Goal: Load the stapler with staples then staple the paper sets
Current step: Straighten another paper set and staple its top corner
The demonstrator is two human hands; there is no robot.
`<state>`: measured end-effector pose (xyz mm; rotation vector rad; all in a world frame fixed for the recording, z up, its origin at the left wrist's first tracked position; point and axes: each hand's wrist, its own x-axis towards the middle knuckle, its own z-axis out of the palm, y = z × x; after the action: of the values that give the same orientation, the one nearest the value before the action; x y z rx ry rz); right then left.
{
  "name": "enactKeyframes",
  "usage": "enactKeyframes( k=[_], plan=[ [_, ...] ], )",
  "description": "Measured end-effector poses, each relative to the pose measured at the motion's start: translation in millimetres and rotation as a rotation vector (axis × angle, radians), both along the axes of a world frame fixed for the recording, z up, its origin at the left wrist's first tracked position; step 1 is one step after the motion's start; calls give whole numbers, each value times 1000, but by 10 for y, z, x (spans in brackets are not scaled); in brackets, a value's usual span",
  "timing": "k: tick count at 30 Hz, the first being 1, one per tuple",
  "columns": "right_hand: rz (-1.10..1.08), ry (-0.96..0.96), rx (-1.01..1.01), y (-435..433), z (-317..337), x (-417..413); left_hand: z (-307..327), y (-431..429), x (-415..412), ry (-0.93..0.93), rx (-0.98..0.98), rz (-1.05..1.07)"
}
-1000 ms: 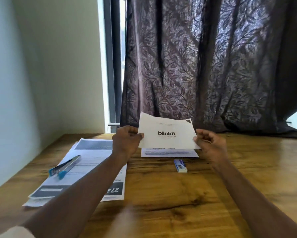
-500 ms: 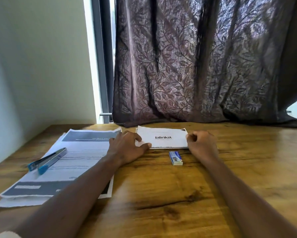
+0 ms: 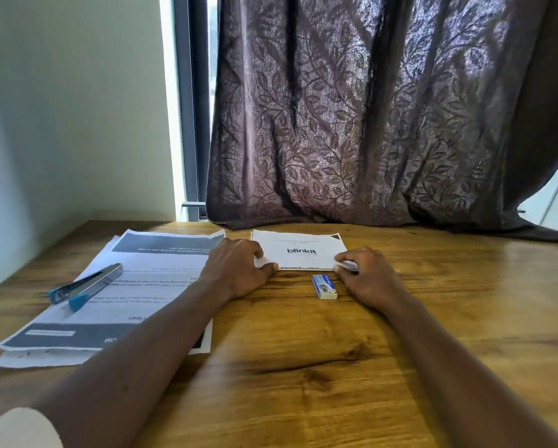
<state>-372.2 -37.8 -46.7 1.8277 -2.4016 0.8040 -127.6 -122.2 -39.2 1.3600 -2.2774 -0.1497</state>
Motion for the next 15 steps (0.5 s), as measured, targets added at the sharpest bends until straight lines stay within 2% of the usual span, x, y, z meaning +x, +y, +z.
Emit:
enactKeyframes(
  k=[2, 6, 8, 12, 15],
  plan=[
    [7, 35, -60, 16, 47, 32, 105, 91, 46, -4, -28, 9],
    [110, 136, -387, 85, 196, 280, 467, 294, 412, 113, -87, 64],
    [184, 121, -466, 164, 257, 554, 586, 397, 766, 151, -133, 97],
    [308, -37, -434, 218, 271, 1207, 585, 556, 1515, 65, -193, 200],
    [263, -164, -249, 101, 256, 1687, 430, 599, 1957, 14, -162, 285]
  ],
)
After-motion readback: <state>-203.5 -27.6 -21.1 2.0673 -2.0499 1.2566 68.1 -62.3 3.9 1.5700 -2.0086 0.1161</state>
